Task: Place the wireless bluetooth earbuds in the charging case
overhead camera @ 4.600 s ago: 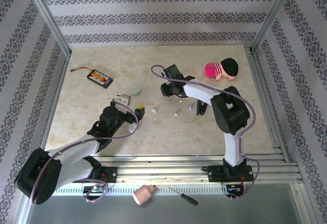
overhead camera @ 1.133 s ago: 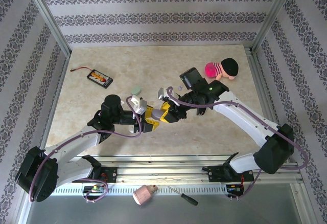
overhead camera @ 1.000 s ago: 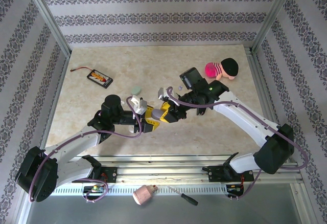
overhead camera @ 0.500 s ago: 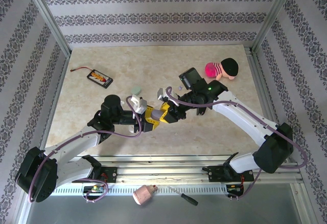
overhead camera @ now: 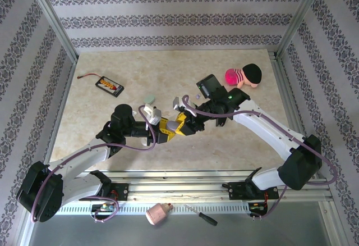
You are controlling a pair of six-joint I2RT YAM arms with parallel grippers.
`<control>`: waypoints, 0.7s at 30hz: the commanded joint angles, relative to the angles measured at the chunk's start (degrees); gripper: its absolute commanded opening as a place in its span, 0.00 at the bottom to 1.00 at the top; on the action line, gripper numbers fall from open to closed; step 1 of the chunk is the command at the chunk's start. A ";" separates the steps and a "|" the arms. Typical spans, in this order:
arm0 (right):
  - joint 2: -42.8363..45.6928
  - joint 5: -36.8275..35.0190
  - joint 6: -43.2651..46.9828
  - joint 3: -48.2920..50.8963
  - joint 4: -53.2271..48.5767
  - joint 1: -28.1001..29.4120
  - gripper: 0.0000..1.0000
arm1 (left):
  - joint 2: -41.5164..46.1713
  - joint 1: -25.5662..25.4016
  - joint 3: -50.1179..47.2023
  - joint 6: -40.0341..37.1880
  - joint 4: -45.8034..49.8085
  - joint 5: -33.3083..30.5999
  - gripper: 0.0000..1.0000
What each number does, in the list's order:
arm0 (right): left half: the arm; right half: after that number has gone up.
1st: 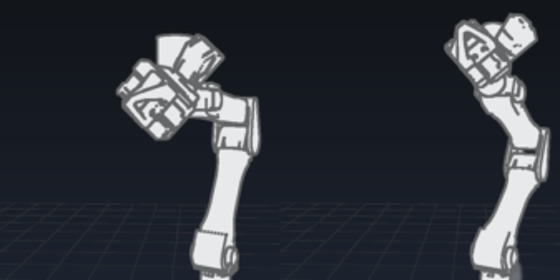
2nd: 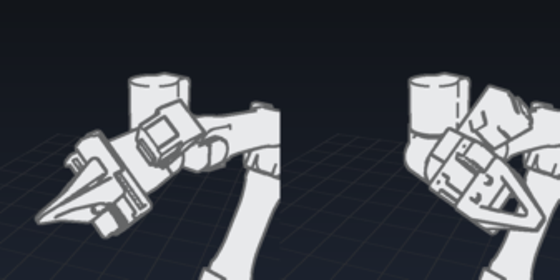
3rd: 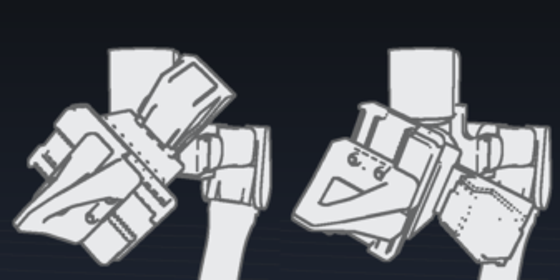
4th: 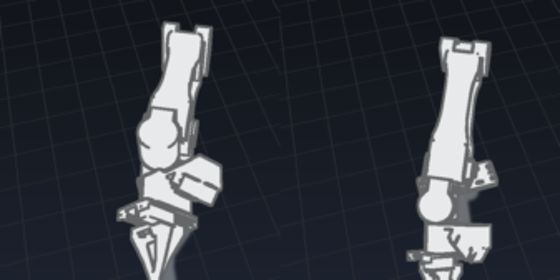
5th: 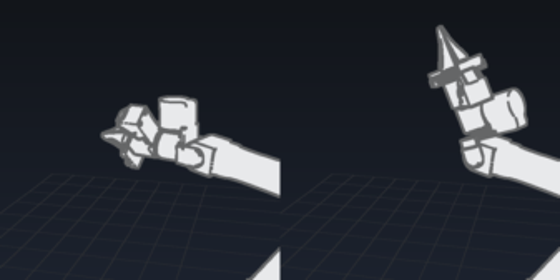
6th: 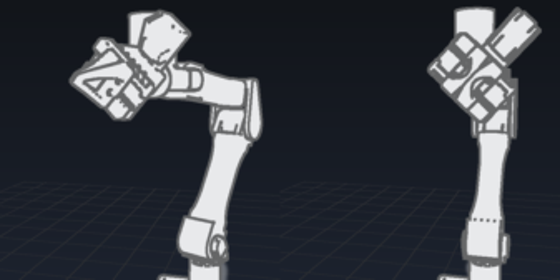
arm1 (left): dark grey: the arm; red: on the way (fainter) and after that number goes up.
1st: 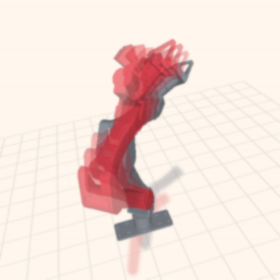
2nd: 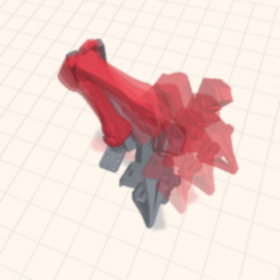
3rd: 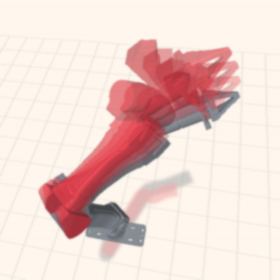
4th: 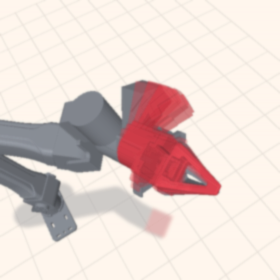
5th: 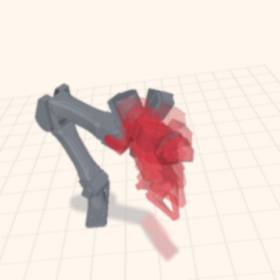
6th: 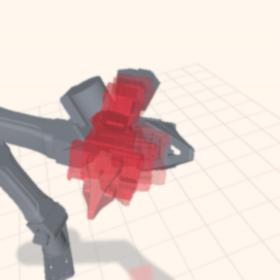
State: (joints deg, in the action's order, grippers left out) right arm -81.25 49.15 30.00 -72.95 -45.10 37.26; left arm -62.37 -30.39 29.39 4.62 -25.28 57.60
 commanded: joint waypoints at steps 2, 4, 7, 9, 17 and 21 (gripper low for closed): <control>-0.76 -0.66 -0.11 -0.18 0.10 0.00 0.19 | 0.05 -1.34 0.18 0.83 -3.63 1.66 0.49; -0.73 -0.66 -0.12 -0.18 0.09 0.09 0.19 | 0.54 -1.34 0.06 0.65 -3.73 1.65 0.49; -0.73 -0.63 -0.04 -0.18 0.10 0.08 0.19 | 0.10 -1.34 0.35 0.56 -3.66 1.64 0.51; -0.73 -0.70 -0.01 -0.18 0.10 0.04 0.19 | 0.07 -1.40 0.43 0.46 -3.55 1.72 0.49; -0.77 -1.03 0.01 -0.44 -0.06 0.07 0.20 | -0.01 -1.51 0.56 -0.94 -3.02 2.45 0.22; -0.14 -2.06 -1.26 0.06 1.74 -0.18 0.35 | 0.07 -1.56 0.06 -2.65 -3.03 2.34 0.21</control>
State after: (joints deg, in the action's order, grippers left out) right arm -81.43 48.90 29.91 -72.95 -45.60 37.26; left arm -62.65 -30.70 29.39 4.51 -25.76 57.43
